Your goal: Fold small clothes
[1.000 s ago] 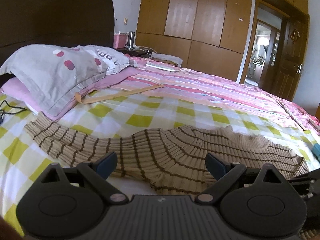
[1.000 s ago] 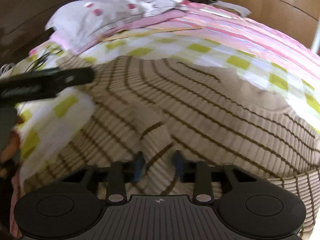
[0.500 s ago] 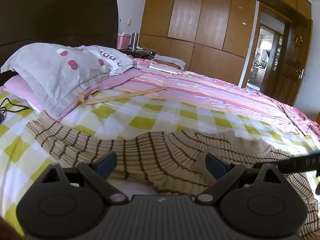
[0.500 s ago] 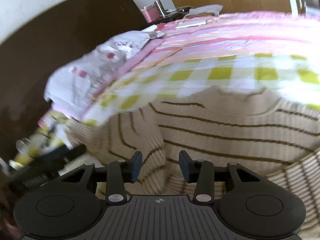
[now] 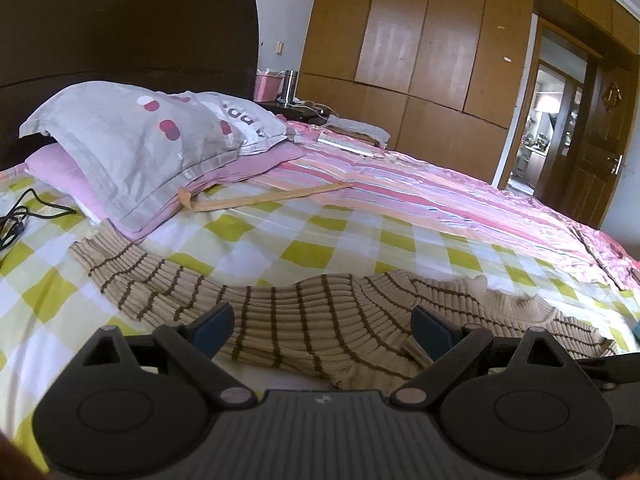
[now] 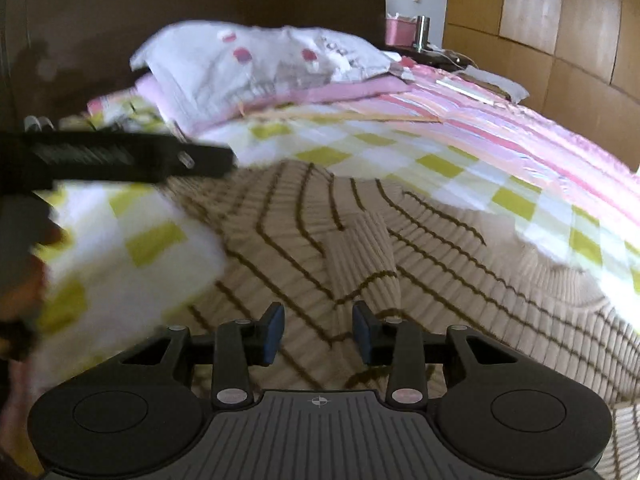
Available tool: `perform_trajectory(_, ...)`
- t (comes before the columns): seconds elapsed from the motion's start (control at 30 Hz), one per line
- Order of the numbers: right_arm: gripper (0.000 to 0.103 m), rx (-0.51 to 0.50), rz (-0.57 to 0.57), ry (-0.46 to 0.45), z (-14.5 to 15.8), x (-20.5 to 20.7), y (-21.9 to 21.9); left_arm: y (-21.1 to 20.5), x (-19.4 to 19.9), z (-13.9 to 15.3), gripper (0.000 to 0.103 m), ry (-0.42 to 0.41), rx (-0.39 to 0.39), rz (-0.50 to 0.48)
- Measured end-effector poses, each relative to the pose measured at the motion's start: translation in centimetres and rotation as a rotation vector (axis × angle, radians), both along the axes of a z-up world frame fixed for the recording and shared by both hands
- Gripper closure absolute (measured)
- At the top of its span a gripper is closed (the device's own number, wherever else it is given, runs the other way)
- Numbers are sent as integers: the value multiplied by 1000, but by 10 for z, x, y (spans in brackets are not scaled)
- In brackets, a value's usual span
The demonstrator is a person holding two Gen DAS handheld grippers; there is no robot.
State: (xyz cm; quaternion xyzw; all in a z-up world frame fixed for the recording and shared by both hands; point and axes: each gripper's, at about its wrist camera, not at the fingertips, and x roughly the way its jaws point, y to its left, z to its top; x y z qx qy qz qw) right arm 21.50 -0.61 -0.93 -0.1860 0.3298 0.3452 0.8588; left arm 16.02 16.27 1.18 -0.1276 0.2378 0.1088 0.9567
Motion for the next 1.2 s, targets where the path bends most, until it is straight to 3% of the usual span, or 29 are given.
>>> perform_trajectory(0.13,70,-22,-47,-14,-9,11,-1,0,1,-1,3,6,2,-2)
perform_trajectory(0.27,92,-2,-137,23,-7,27,-13,-1,2,-2,3,12,4,-5)
perform_trajectory(0.37,97,105,-215,108,5,39,-34,-1,3,-2,3,11,6,-7)
perform_trajectory(0.53,99,329,-333,129,45,45,-67,-1,0,0,3,-5,1,-6)
perform_trajectory(0.7,99,455,-277,110,61,34,-56,4,-4,4,3,-36,-9,22)
perform_trajectory(0.77,98,438,-235,108,52,30,-42,8,-7,5,3,-51,-15,49)
perform_trajectory(0.8,93,412,-202,137,45,31,-34,10,-9,6,3,-63,-22,66)
perform_trajectory(0.87,92,336,-156,216,25,30,-24,16,-11,7,3,-81,-36,92)
perform_trajectory(1.03,91,292,-121,280,8,9,-40,20,-6,0,1,-53,-78,82)
perform_trajectory(1.2,91,275,-243,198,20,4,-91,0,3,-7,1,-12,-17,19)
